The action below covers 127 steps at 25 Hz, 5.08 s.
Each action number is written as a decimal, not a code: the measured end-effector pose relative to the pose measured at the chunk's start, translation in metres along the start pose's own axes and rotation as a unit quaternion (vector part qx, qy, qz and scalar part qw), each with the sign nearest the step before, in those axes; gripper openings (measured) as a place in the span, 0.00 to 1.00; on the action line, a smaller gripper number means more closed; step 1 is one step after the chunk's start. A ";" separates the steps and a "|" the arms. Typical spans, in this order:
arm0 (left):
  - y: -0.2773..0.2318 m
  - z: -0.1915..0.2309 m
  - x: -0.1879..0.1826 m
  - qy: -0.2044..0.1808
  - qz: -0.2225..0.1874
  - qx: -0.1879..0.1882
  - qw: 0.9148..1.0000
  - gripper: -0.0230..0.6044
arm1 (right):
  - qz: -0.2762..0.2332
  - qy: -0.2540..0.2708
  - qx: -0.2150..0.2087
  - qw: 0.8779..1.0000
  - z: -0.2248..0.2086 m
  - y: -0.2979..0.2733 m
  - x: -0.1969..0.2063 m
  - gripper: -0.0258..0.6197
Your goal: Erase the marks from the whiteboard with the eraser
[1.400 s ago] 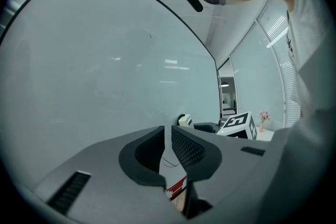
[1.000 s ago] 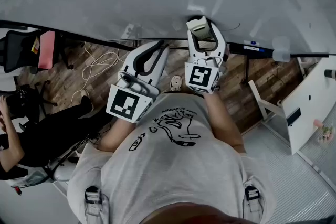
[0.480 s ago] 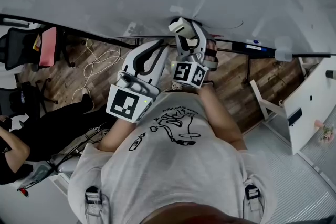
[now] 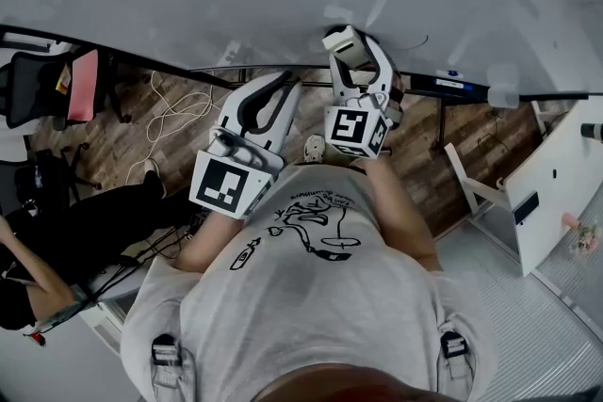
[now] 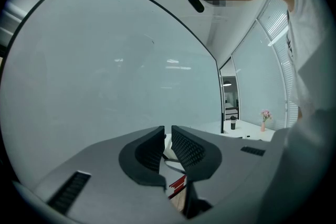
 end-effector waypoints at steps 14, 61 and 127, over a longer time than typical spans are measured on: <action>-0.010 -0.012 -0.002 0.000 0.004 0.014 1.000 0.12 | -0.034 -0.103 0.089 0.990 -0.089 0.059 0.032 0.44; -0.010 0.004 0.026 -0.002 0.040 0.031 0.999 0.16 | -0.036 -0.057 0.006 0.998 0.009 -0.005 0.037 0.44; -0.098 -0.030 0.047 -0.036 0.062 0.031 0.997 0.30 | -0.065 -0.027 0.034 0.997 -0.026 0.021 0.015 0.44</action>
Point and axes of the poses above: the fingertips, and each gripper's own axes: y backward along the fingers, z to its left, x out of its underside, the point moved 9 cm from there along y, backward along the fingers, and after that the axes turned 15 degrees about -x, right-handed, at the moved point
